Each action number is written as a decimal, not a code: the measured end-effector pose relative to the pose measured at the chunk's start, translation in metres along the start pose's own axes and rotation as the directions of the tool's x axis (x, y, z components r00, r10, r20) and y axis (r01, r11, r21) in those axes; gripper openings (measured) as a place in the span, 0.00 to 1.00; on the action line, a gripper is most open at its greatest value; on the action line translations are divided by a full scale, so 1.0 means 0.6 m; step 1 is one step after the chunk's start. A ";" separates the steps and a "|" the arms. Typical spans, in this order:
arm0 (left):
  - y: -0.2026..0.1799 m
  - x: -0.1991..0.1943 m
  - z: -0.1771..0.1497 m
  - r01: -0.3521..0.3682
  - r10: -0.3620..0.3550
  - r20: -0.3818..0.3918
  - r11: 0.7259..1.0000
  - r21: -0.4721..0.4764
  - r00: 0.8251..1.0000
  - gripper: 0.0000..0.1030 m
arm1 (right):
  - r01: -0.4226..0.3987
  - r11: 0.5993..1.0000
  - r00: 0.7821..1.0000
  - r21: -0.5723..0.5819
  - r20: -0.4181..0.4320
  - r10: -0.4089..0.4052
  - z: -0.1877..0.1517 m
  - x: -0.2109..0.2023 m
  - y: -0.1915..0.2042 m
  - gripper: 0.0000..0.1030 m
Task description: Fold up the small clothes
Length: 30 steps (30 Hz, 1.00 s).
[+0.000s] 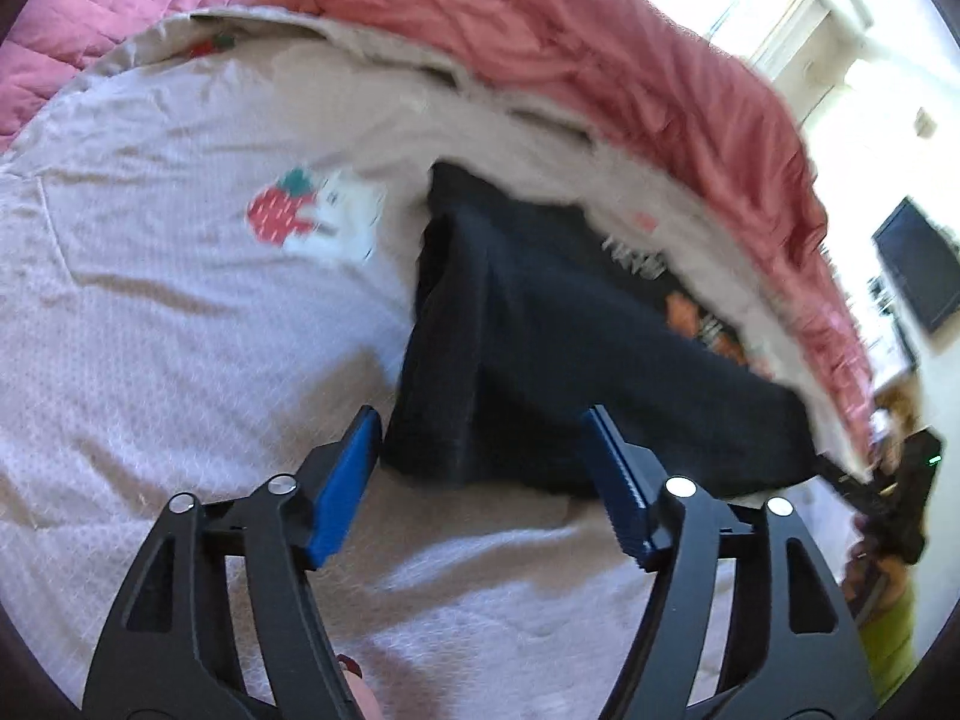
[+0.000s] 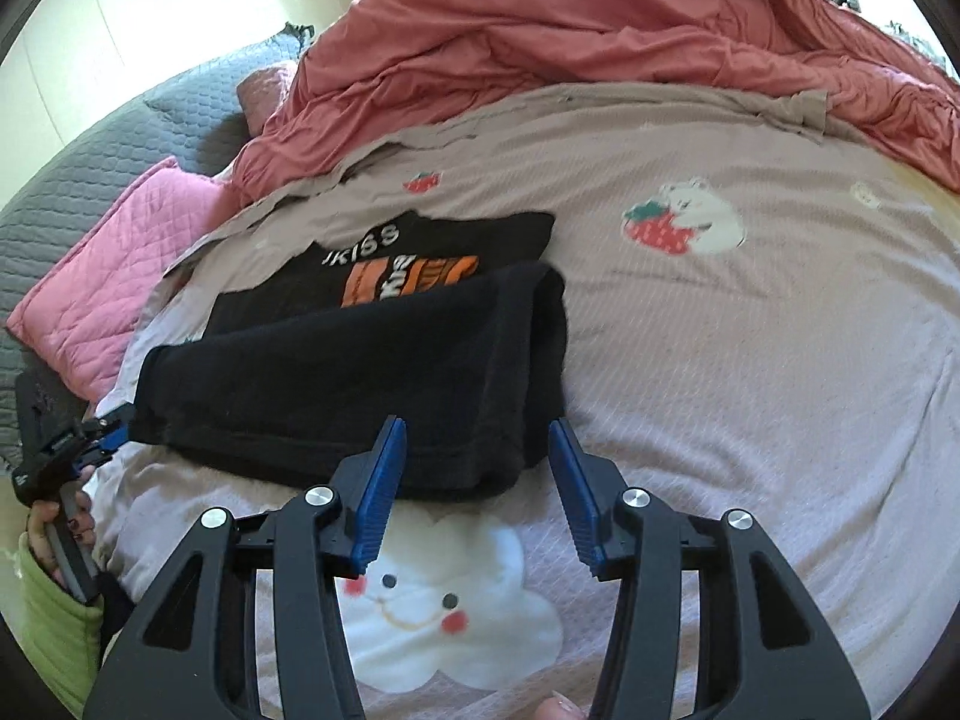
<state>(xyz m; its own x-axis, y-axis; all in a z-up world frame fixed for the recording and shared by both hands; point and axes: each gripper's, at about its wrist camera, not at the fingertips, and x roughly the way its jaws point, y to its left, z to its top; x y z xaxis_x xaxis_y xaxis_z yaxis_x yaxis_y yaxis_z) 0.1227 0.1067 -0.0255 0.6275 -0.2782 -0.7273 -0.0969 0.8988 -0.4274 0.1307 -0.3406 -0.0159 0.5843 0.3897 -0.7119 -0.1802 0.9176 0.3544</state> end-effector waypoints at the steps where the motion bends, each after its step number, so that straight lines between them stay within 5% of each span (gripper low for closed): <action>1: 0.002 0.007 -0.002 -0.005 0.005 -0.016 1.000 -0.006 1.000 0.61 | -0.008 1.000 1.000 0.007 -0.009 0.008 0.000 0.005 0.000 0.56; 3: 0.003 0.018 -0.008 -0.020 0.020 -0.034 1.000 -0.013 0.999 0.60 | -0.022 1.000 0.999 0.013 -0.024 0.022 0.000 0.013 -0.001 0.56; 5: -0.002 0.022 -0.011 -0.032 0.032 -0.036 0.999 0.001 0.999 0.41 | -0.023 1.000 0.999 0.018 -0.034 0.023 0.003 0.022 -0.002 0.52; 6: -0.007 0.023 -0.011 -0.030 0.030 -0.039 0.999 0.013 0.999 0.23 | -0.029 0.999 0.999 0.022 -0.039 0.030 0.005 0.025 -0.002 0.43; 7: -0.008 0.023 -0.011 -0.034 0.035 -0.038 0.999 0.019 0.999 0.15 | -0.034 0.999 0.999 0.025 -0.039 0.035 0.007 0.026 -0.003 0.14; 9: -0.013 0.020 -0.009 -0.043 0.044 -0.031 0.998 0.036 0.999 0.03 | -0.040 0.998 0.999 0.038 -0.018 0.041 0.015 0.019 -0.007 0.09; 19: -0.024 -0.013 0.069 0.065 -0.063 0.059 0.997 -0.040 0.996 0.02 | -0.068 0.998 0.991 0.015 0.115 0.066 0.104 0.012 -0.015 0.09; 25: -0.046 0.019 0.151 0.016 -0.008 0.081 0.995 -0.095 0.997 0.02 | -0.005 1.000 0.993 -0.008 0.118 0.006 0.169 0.069 -0.006 0.09; 30: -0.031 0.087 0.168 -0.035 0.047 0.065 0.984 -0.176 0.997 0.02 | 0.064 0.998 0.995 0.016 0.072 -0.065 0.190 0.136 -0.018 0.11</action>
<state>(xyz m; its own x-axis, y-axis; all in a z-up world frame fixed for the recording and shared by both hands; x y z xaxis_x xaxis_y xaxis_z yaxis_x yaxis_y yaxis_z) 0.2351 0.1097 -0.0014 0.6714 -0.2126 -0.7099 -0.2534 0.8343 -0.4896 0.2702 -0.3279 -0.0087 0.6499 0.3228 -0.6880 -0.1299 0.9392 0.3179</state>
